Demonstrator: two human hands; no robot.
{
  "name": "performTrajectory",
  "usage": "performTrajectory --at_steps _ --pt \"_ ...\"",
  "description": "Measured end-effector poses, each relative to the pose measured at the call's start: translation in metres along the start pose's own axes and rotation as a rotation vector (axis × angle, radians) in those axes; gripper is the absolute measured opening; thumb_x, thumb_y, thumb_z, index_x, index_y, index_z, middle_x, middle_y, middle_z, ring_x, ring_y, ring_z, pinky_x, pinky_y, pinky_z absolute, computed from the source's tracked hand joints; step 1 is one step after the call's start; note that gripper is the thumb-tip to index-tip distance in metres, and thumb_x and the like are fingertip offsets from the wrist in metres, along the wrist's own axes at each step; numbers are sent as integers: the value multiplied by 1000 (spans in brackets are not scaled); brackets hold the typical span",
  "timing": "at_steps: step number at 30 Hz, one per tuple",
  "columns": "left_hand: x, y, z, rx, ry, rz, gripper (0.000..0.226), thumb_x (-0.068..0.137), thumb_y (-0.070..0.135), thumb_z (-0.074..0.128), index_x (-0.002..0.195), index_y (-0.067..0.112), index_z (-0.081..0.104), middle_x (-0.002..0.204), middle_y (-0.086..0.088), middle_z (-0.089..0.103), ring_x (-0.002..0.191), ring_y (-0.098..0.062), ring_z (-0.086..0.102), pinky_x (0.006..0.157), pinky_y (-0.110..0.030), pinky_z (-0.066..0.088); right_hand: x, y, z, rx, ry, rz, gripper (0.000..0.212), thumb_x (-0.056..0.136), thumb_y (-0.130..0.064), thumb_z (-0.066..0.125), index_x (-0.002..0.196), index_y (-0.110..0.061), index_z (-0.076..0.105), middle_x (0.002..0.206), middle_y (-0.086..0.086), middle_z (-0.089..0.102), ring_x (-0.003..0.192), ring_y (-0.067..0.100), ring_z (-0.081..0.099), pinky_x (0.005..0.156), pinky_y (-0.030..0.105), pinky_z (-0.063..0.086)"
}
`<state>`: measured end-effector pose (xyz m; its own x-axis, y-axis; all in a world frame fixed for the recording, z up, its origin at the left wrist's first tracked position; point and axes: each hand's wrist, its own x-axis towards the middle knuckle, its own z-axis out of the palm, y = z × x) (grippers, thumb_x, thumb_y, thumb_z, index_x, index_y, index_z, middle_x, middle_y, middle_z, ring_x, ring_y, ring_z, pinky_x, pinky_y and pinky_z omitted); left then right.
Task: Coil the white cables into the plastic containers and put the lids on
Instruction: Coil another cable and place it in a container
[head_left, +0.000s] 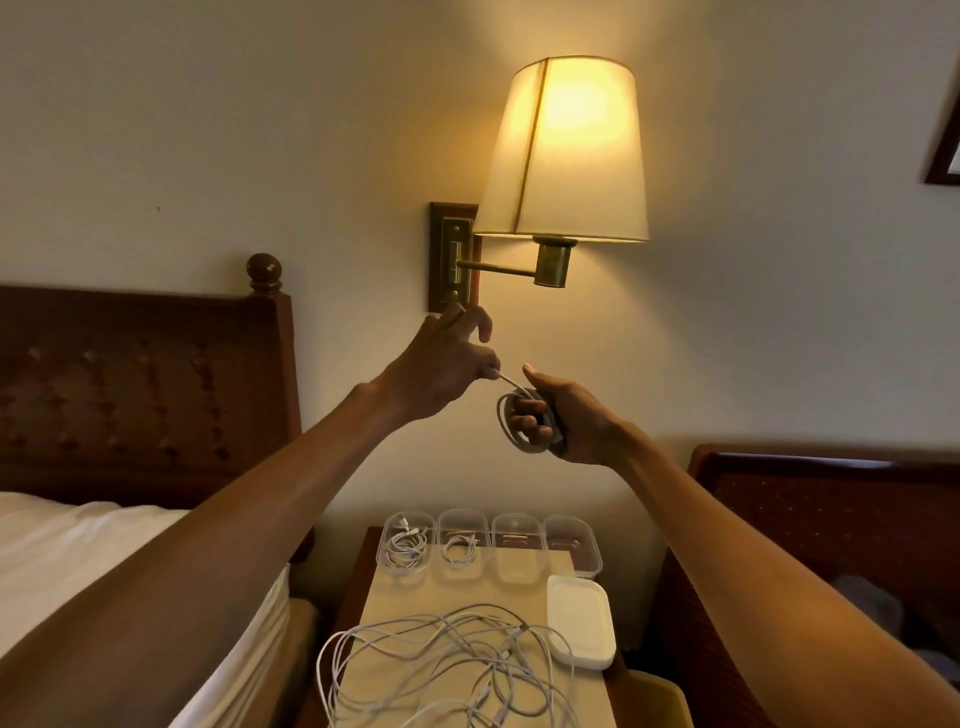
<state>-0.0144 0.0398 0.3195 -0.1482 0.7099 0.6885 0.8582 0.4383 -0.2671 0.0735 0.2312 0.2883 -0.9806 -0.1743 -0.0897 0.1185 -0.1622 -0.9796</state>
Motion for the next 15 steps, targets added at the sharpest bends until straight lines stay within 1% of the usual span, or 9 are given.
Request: performTrajectory --at_steps 2,4,6,8,10,12,15 --pt "-2 4 6 -95 17 -27 13 91 14 69 102 12 75 109 -8 59 102 -21 55 78 -28 47 -1 -3 1 31 -1 -14 59 100 -51 35 61 -12 55 58 5 48 41 10 42 41 14 36" --pt "-3 13 12 -295 42 -135 15 95 10 62 106 6 72 102 -9 62 92 -19 59 75 -24 50 -1 -5 3 60 -12 -31 60 100 -52 37 56 -13 51 54 3 46 38 9 38 39 14 33" --pt "-4 24 17 -459 78 -262 18 98 10 57 108 6 71 100 -8 67 88 -16 61 75 -23 51 -1 -7 6 83 -39 -55 60 99 -53 37 57 -13 50 52 2 46 37 8 38 39 13 34" --pt "-3 30 22 -584 77 -376 20 99 9 54 108 8 72 99 -6 72 90 -14 65 81 -28 56 0 -7 10 96 -57 -87 59 99 -54 36 65 -12 59 51 1 48 36 8 39 38 13 34" --pt "-1 33 23 -726 43 -483 23 99 7 53 109 9 73 98 -5 73 93 -16 68 86 -33 58 0 -9 10 108 -55 -119 55 99 -54 37 81 -9 64 51 1 48 35 8 39 37 12 33" --pt "1 33 24 -861 19 -583 22 99 7 53 108 9 74 98 -6 73 95 -19 70 88 -36 59 1 -10 9 98 -28 -143 54 99 -55 37 91 -7 61 51 1 47 35 8 38 37 12 31" --pt "3 35 25 -961 21 -670 21 99 7 55 110 6 73 98 -8 73 94 -21 71 88 -38 60 3 -10 8 95 36 -166 54 97 -56 40 97 -5 58 53 1 46 34 8 37 37 11 31"
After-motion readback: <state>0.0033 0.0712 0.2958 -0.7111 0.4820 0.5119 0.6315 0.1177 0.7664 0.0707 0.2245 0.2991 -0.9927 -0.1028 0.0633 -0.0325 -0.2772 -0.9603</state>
